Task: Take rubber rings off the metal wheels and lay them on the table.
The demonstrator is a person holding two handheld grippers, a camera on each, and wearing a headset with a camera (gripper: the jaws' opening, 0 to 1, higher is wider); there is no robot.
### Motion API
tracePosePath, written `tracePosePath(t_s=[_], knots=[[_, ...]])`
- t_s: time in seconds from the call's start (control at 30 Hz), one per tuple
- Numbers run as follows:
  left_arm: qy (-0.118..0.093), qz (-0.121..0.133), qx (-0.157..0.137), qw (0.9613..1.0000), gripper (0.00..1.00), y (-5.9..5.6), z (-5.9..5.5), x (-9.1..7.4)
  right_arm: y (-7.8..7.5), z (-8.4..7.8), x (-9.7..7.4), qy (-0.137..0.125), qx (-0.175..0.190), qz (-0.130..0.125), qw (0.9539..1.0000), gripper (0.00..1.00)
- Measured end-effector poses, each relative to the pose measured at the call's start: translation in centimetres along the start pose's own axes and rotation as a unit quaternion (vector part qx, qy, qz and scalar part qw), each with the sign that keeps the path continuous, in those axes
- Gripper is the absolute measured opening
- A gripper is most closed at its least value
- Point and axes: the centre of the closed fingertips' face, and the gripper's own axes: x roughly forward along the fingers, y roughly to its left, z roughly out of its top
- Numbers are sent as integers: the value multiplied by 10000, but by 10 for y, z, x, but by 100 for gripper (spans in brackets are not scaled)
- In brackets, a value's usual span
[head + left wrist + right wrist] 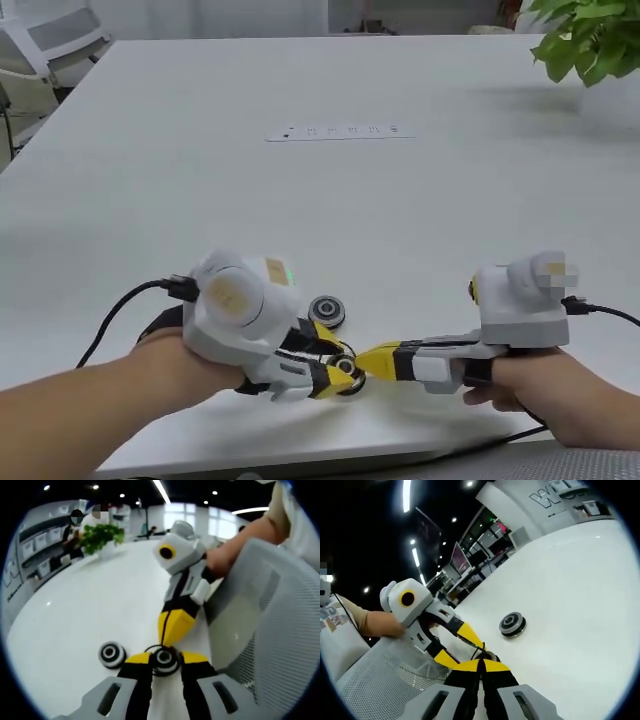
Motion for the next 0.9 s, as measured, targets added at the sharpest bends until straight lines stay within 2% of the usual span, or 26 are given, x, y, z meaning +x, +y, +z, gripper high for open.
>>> tracePosePath(t_s=[0.27,0.5,0.77,0.9], knots=[[-50,-53,1,10000,30,-3,4,-10,2,2,-1,-14,-54,61,10000,0],[-257,5,-160,9995,36,0,14,-24,8,7,-2,-27,-103,120,9999,0],[-331,32,-226,9992,46,-1,14,-41,10,17,-2,-44,-215,178,9996,0],[-374,98,-255,9989,47,3,13,-50,12,20,-2,-45,-239,205,9995,0]])
